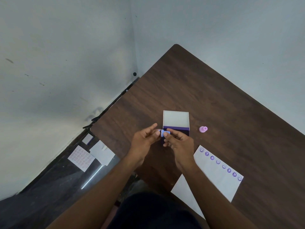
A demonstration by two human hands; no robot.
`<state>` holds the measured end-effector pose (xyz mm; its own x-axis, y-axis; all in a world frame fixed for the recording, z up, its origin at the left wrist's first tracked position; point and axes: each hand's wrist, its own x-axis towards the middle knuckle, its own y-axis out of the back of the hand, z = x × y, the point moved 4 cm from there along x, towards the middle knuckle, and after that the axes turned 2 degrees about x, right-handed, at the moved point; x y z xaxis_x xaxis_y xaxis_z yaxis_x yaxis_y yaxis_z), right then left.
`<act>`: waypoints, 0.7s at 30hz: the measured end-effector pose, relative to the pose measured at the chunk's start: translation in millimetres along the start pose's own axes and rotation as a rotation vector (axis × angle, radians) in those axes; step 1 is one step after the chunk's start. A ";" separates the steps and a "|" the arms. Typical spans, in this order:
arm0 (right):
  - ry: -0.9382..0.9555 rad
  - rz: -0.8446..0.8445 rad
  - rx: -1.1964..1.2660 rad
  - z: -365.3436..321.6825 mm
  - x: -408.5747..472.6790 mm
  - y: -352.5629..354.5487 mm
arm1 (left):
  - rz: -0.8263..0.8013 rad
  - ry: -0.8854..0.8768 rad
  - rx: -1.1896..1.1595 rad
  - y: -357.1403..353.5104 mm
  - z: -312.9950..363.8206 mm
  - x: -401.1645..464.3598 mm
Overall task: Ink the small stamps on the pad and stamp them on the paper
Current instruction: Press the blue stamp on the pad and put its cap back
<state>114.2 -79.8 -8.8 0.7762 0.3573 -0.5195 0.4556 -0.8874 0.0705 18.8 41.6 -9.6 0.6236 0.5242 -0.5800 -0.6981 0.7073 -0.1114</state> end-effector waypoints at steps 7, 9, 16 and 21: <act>0.012 -0.048 0.056 -3.2 -1.4 -4.4 | 0.054 -0.052 -0.033 2.1 2.4 -2.3; 0.014 -0.059 0.059 -4.5 -1.4 -5.6 | 0.054 -0.066 -0.054 2.0 2.8 -2.5; 0.015 -0.084 0.064 -2.0 -2.7 -9.4 | 0.072 -0.076 -0.074 0.7 3.6 -3.2; 0.012 -0.096 0.057 0.3 -1.9 -7.3 | 0.043 -0.083 -0.036 2.8 1.3 -3.5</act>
<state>109.3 -74.1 -8.6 0.7357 0.4447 -0.5109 0.5029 -0.8639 -0.0276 15.2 42.3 -6.8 0.6185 0.5924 -0.5163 -0.7362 0.6666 -0.1171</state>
